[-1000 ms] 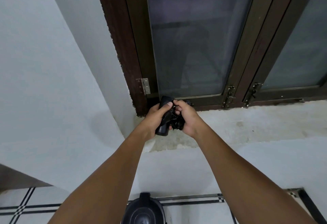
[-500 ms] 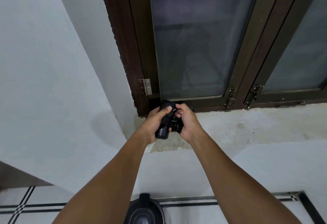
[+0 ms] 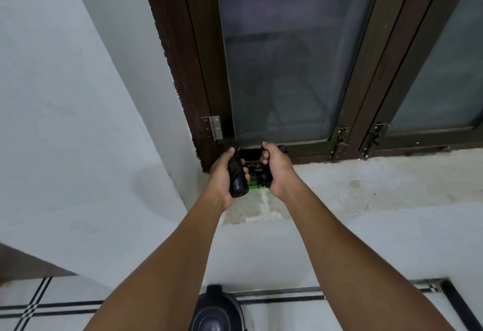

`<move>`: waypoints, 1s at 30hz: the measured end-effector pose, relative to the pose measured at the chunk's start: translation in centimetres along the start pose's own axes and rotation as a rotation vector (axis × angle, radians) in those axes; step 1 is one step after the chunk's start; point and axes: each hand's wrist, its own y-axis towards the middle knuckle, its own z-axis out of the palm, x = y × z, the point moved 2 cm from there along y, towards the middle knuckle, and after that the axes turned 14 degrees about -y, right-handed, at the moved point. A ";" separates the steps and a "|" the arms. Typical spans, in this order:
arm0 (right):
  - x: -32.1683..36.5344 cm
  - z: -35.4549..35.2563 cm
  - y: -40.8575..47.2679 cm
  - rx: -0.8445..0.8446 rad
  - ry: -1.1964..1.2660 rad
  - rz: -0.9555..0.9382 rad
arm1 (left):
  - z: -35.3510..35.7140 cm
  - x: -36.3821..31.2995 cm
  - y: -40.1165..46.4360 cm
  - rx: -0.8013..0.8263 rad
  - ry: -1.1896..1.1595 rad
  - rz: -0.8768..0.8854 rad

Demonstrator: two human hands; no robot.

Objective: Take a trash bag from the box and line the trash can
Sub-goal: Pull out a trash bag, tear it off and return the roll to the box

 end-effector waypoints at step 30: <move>-0.2 -0.3 2.3 -0.210 -1.026 -0.466 | 0.3 0.5 1.0 0.010 -0.184 -0.024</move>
